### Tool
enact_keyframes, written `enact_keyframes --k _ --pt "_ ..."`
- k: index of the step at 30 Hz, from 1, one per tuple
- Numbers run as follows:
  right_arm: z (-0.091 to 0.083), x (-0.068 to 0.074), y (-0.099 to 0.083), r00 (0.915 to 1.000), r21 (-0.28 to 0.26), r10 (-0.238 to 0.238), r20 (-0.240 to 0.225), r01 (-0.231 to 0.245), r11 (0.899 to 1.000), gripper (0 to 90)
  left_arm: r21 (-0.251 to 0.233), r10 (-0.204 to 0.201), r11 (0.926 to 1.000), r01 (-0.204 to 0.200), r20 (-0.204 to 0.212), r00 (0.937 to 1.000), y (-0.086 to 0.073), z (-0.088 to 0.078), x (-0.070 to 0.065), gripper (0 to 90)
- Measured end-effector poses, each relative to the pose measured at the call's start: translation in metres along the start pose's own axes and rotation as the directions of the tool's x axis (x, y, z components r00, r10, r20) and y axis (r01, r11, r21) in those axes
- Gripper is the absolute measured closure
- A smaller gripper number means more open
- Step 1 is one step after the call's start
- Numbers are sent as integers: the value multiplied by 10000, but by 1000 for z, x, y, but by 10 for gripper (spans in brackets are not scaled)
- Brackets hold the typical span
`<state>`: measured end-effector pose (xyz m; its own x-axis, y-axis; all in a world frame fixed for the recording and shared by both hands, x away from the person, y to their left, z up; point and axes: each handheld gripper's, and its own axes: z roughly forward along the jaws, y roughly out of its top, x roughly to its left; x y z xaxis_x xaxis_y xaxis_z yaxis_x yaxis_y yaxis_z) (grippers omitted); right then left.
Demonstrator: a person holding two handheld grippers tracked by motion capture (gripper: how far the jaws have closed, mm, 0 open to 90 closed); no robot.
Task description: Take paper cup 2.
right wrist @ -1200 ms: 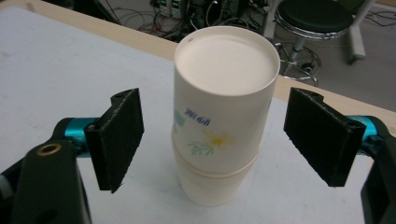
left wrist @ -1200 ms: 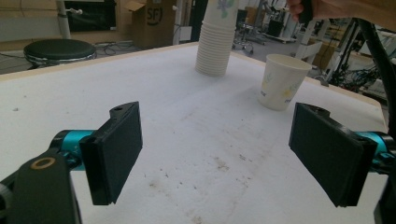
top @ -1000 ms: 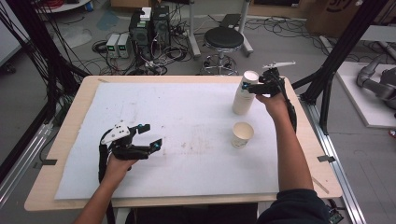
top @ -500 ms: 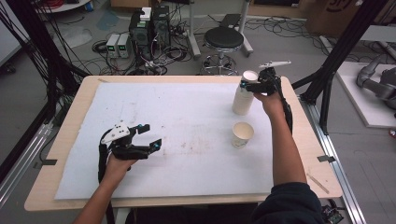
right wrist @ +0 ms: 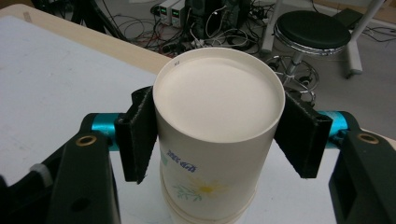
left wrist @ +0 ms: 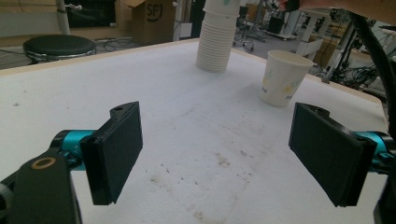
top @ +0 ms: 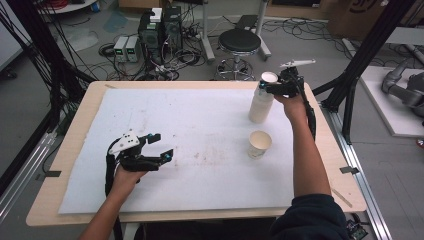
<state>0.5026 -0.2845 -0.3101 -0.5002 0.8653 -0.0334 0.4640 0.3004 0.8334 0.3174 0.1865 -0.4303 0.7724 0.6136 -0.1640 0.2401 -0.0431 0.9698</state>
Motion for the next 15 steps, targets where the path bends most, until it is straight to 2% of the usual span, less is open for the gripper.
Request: enact_keyframes --k 3,9,15 --pt "-7 -1 2 10000 -424 51 -22 -52 9991 367 -18 -10 10000 10 2 10000 0 0 0 176" --pt "-23 -2 13 10000 -705 57 -64 -61 9975 374 -40 47 10000 -48 -14 10000 0 0 0 177" --pt "-40 2 30 9994 -1109 -340 26 341 9932 377 -17 73 10000 -73 -14 10000 0 -1 0 177"
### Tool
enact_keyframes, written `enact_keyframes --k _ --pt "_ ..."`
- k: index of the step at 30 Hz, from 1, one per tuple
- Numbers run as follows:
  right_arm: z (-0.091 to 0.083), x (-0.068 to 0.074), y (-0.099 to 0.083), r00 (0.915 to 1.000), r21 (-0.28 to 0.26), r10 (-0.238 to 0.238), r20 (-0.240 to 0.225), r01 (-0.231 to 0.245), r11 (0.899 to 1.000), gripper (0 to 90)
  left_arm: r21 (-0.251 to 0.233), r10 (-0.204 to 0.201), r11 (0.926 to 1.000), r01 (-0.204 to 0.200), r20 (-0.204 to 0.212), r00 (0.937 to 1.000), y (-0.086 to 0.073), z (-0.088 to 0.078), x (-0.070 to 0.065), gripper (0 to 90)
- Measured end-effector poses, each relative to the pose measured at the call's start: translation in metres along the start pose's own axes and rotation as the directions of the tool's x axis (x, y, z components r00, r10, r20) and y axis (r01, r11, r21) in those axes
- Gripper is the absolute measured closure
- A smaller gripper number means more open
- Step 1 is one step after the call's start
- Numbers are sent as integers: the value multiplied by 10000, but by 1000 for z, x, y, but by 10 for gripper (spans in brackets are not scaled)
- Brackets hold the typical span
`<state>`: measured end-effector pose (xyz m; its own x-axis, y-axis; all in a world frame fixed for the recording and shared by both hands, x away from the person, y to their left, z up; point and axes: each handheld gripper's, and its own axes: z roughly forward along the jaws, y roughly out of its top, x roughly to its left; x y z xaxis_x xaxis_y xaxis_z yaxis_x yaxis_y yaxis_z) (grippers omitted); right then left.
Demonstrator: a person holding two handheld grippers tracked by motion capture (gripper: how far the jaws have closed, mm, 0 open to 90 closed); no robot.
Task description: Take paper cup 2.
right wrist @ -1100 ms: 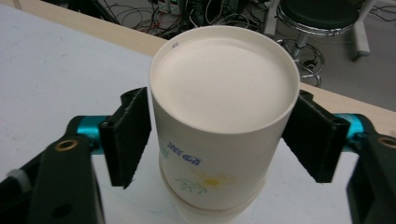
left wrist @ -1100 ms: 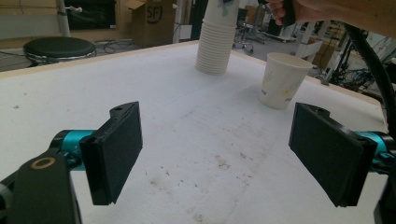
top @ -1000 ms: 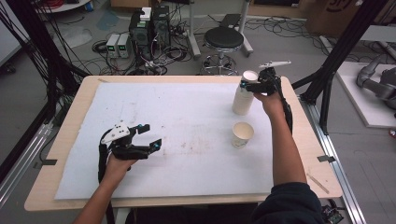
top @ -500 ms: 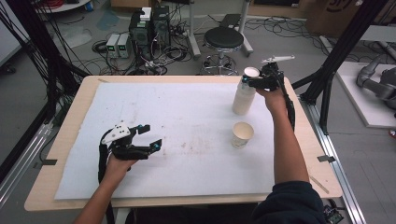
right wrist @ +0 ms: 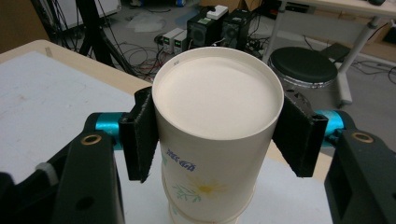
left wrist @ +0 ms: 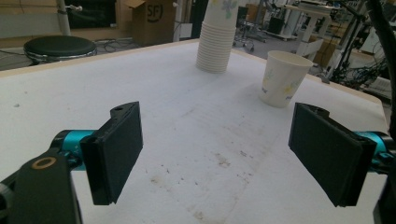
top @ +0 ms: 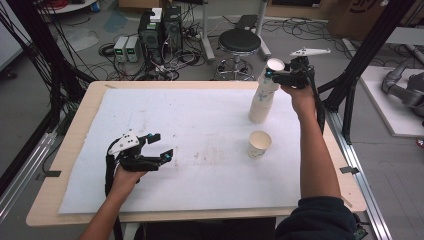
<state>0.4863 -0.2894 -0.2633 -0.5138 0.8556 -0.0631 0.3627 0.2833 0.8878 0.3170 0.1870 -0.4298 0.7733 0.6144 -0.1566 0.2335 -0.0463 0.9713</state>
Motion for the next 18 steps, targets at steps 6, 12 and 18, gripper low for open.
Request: enact_keyframes --k 6,12,18 --pt "-19 8 16 9996 -413 -288 -12 288 9987 377 -33 -40 10000 40 8 10000 0 0 -1 177" --pt "-41 15 19 9986 -657 -480 -225 465 9968 377 -68 -3 10000 4 63 10000 1 -1 -2 177" --pt "-63 28 15 9933 -998 -867 -769 788 9919 376 -47 29 10000 -28 128 9999 1 0 -2 177"
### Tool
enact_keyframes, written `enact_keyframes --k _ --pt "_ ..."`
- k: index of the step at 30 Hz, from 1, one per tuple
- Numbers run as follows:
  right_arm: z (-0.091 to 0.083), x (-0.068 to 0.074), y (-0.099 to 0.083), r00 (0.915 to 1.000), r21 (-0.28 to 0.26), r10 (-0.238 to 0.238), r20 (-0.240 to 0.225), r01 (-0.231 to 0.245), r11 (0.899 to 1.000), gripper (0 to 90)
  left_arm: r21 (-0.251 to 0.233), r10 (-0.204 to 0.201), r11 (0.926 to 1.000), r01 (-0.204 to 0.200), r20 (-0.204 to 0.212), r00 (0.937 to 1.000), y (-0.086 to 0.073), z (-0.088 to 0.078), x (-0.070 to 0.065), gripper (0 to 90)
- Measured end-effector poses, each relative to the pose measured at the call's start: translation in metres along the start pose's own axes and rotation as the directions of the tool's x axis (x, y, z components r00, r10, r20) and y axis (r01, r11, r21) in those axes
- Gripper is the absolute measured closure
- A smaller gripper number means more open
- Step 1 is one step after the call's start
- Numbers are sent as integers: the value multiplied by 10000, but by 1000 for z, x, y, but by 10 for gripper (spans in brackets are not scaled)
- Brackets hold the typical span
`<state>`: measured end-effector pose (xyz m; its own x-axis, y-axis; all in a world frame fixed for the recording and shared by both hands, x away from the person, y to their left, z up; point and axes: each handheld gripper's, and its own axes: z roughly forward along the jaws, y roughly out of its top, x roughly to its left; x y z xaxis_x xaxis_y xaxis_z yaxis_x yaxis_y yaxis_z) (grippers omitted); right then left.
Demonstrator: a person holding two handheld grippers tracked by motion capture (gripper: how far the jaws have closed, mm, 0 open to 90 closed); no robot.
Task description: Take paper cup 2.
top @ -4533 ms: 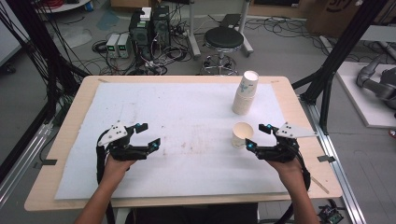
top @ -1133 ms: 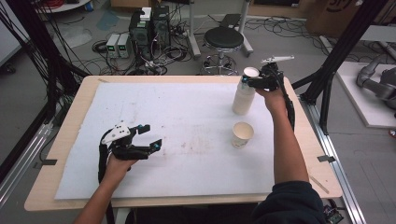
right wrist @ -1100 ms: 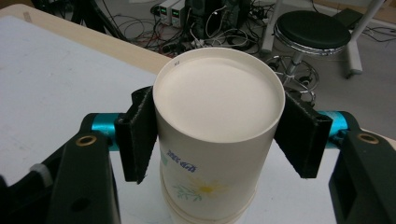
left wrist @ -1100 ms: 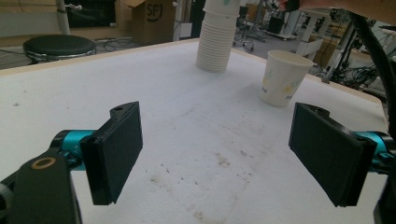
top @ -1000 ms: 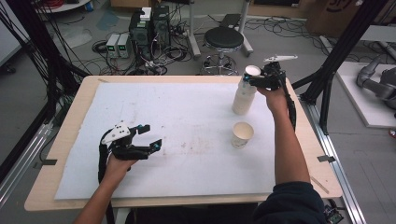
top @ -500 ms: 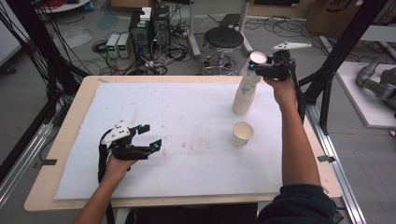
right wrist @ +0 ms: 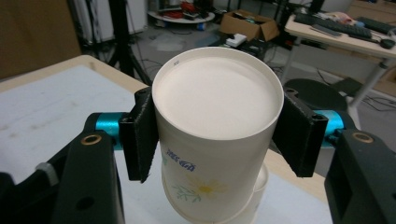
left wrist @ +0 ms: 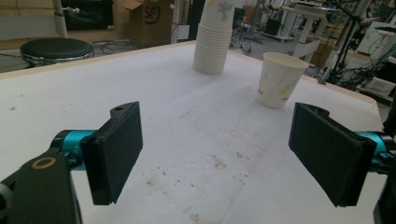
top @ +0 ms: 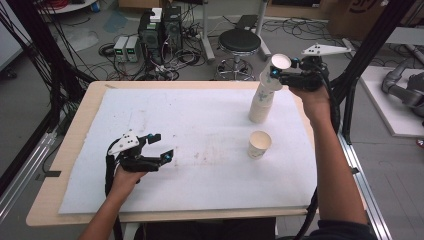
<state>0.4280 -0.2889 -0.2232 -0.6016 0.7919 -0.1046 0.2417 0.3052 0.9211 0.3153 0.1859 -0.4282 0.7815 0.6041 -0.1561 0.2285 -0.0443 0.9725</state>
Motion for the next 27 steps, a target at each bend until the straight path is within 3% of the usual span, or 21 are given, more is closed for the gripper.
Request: enact_keyframes --k 5,8,12,20,23,27 --pt "-17 14 -6 9972 -300 -189 -717 168 9994 376 -7 73 10000 -73 33 10000 1 0 -1 177" --pt "-24 24 -13 9940 -191 -211 -1070 191 9996 375 -117 -6 9999 8 203 9998 2 0 -2 175" --pt "-30 35 -27 9867 -256 -48 -1627 6 9997 373 -143 7 9999 -2 378 9993 4 1 -4 175" --pt "-29 59 -50 9732 -225 146 -2296 -203 9995 373 -133 109 9999 -102 531 9985 4 5 -9 154" --pt "-26 70 -56 9670 -180 -17 -2549 -30 9998 372 -130 137 9998 -129 642 9978 4 7 -10 156" --pt "-20 85 -66 9526 -125 -96 -3042 60 9999 371 -90 194 9998 -188 746 9970 5 9 -12 157"
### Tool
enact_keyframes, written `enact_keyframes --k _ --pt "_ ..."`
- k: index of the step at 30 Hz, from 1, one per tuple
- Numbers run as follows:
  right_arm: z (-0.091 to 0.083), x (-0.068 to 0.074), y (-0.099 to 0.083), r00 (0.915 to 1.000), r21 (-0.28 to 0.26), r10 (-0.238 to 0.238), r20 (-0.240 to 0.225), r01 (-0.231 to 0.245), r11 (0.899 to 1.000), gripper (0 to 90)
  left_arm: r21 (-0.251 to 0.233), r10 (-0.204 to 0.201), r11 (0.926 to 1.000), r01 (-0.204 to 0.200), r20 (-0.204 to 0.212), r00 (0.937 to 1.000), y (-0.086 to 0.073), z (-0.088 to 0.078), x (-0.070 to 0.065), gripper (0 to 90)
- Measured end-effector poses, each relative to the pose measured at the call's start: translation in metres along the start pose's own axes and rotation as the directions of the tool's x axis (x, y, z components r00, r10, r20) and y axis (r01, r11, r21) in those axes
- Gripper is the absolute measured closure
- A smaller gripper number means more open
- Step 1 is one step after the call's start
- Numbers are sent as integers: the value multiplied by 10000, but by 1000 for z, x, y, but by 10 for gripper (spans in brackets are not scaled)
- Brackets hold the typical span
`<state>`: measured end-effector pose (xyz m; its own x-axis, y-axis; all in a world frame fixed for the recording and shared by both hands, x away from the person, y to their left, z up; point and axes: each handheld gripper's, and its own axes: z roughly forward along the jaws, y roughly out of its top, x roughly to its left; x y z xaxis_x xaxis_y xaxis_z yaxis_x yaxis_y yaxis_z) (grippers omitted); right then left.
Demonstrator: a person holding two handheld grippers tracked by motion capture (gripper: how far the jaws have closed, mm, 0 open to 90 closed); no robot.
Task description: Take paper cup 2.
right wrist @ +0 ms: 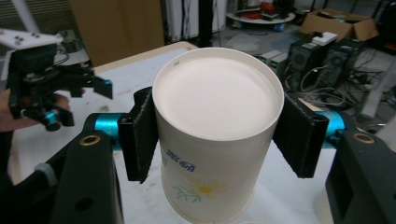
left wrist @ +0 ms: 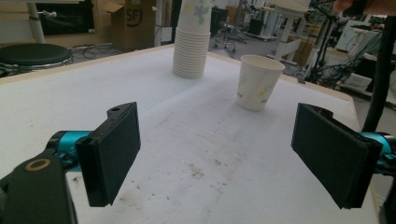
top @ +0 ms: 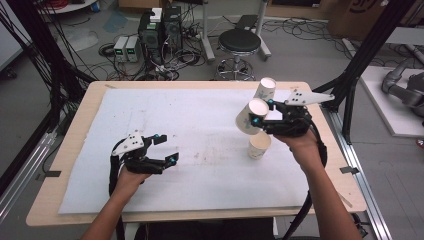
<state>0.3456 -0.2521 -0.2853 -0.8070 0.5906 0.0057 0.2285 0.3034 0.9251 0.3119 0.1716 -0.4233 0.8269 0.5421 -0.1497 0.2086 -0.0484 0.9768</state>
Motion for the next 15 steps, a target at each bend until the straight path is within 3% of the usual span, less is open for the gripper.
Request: enact_keyframes --k 15 --pt "27 39 -30 9913 263 -273 -1290 309 9992 372 5 255 9997 -256 528 9983 1 7 -11 157"
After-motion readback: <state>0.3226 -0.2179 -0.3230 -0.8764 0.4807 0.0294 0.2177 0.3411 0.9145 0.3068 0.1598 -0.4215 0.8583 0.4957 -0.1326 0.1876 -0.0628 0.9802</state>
